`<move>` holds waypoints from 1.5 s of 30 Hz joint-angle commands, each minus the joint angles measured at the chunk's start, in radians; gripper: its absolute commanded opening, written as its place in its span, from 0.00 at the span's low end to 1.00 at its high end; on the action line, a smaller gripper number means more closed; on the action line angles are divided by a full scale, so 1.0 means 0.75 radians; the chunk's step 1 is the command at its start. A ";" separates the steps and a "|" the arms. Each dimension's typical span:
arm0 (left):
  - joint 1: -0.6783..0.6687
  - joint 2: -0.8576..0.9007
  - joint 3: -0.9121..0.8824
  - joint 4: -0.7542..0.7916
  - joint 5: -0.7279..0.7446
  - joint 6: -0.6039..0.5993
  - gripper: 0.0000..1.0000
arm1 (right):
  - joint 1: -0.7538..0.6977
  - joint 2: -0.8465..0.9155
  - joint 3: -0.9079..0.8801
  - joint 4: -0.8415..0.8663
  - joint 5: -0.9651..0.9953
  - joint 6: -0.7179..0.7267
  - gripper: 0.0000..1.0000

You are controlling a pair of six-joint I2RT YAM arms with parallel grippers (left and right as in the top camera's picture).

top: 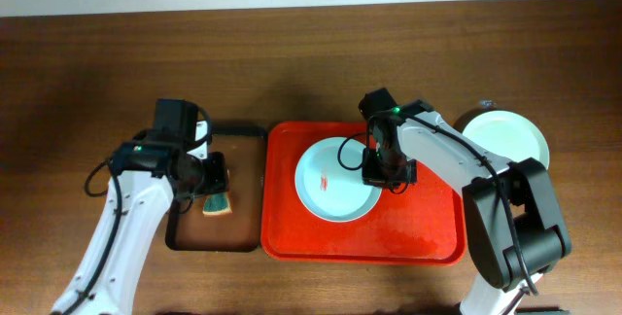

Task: Clean dirty plates on tray and stack at the side
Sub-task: 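Grasp the green sponge on the black tray with the left gripper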

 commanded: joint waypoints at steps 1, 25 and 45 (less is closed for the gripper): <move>-0.011 0.128 -0.008 -0.001 -0.045 0.011 0.48 | 0.014 -0.037 -0.011 -0.004 0.031 0.008 0.04; -0.011 0.389 -0.171 0.292 -0.154 0.011 0.25 | 0.014 -0.037 -0.011 -0.005 0.031 0.007 0.04; -0.083 0.359 0.252 -0.080 0.023 0.202 0.00 | 0.014 -0.037 -0.013 0.002 -0.132 0.007 0.04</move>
